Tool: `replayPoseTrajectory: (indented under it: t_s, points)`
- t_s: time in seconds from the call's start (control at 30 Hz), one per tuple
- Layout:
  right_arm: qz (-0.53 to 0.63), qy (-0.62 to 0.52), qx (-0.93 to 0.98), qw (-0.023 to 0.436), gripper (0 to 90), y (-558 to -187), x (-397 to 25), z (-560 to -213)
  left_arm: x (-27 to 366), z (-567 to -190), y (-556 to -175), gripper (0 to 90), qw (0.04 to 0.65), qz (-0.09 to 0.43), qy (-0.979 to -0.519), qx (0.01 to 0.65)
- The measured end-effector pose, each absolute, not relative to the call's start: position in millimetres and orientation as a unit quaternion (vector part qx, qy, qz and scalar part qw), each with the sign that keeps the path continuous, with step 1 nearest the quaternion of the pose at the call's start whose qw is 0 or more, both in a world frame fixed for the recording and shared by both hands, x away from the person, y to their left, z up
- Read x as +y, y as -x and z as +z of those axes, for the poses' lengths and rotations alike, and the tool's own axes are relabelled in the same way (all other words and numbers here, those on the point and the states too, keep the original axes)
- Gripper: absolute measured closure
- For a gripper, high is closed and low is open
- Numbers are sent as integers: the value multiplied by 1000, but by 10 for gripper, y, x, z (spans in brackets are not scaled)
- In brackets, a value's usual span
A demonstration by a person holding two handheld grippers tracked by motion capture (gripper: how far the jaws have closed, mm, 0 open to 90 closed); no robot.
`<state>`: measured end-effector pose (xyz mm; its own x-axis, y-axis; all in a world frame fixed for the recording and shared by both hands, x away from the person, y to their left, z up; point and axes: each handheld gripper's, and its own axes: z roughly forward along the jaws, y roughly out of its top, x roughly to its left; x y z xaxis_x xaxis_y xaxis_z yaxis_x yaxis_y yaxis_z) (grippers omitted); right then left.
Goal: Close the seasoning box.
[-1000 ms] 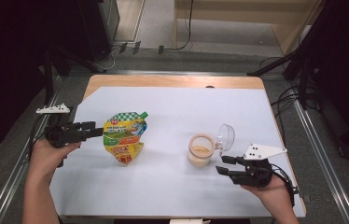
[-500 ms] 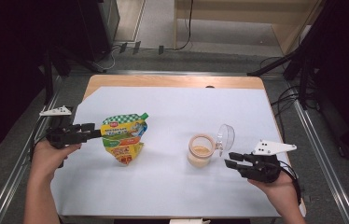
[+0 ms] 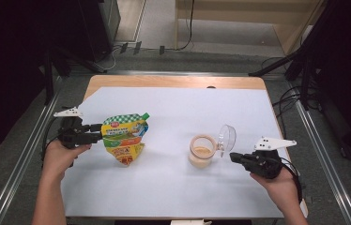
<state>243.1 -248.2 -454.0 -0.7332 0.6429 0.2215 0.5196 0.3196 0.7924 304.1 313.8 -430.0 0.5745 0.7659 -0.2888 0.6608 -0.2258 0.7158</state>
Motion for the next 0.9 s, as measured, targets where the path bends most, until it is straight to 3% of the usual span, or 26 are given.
replayPoseTrajectory:
  t_s: [0.9]
  points:
    - [497,-390,768,108,900,-2488,-2416,-4447,3092,-4328,-3062,393,417,52,-786,453]
